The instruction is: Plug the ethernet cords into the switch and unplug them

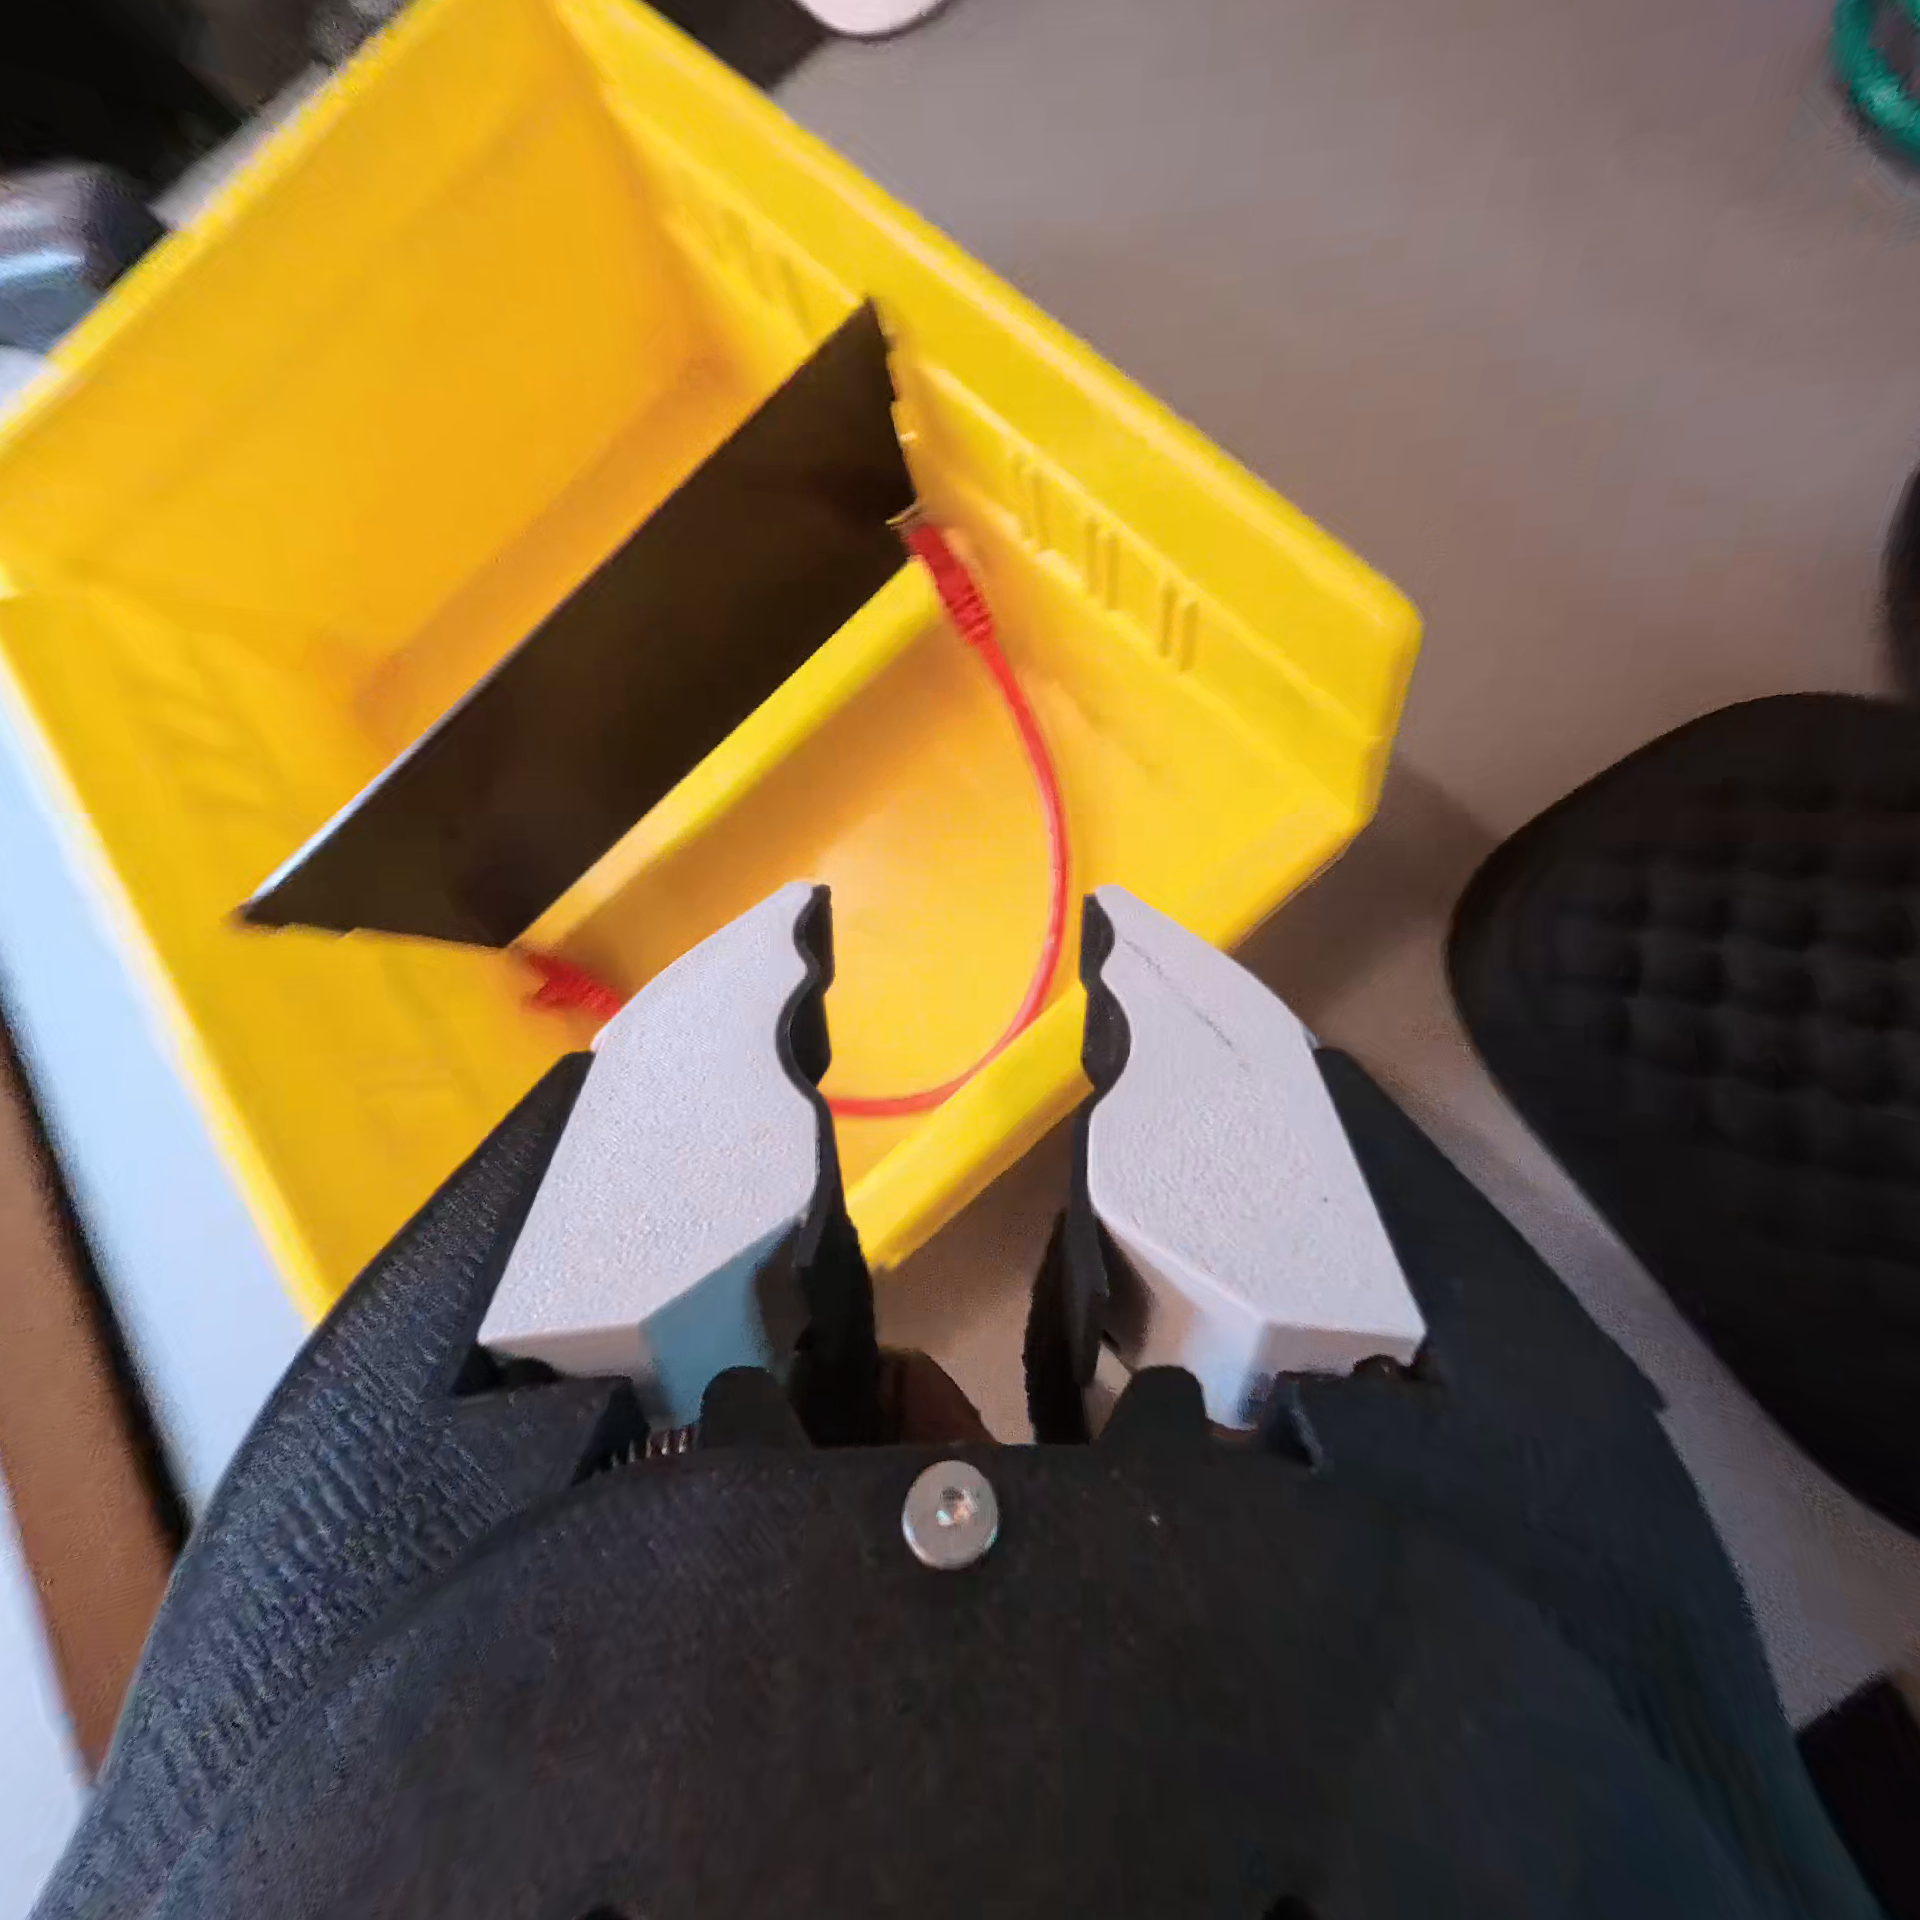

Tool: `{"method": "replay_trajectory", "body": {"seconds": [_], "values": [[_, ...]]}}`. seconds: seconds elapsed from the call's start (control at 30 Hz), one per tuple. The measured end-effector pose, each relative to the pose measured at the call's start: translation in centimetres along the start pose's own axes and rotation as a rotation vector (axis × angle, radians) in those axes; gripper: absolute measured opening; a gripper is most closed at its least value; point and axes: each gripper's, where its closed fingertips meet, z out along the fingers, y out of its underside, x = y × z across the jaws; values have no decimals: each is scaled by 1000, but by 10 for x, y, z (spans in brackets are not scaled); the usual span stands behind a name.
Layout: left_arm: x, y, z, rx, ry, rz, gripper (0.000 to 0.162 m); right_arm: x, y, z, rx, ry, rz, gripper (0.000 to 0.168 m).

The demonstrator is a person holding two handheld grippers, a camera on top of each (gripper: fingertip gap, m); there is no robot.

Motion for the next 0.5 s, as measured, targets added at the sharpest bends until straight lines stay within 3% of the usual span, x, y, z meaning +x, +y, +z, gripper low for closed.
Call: {"method": "replay_trajectory", "body": {"seconds": [0.23,0.4,0.47,0.5], "values": [[10,-14,69,-153,167,44,43,0,1,0,-14,-4,6,71],[17,-1,104,-264,229,-8,37,1,1,1,-29,8,-5,71],[18,0,109,-260,230,6,12,3,2,1,-32,28,-10,71],[18,-1,108,-250,225,12,12,3,2,1,-32,35,-11,71]]}}
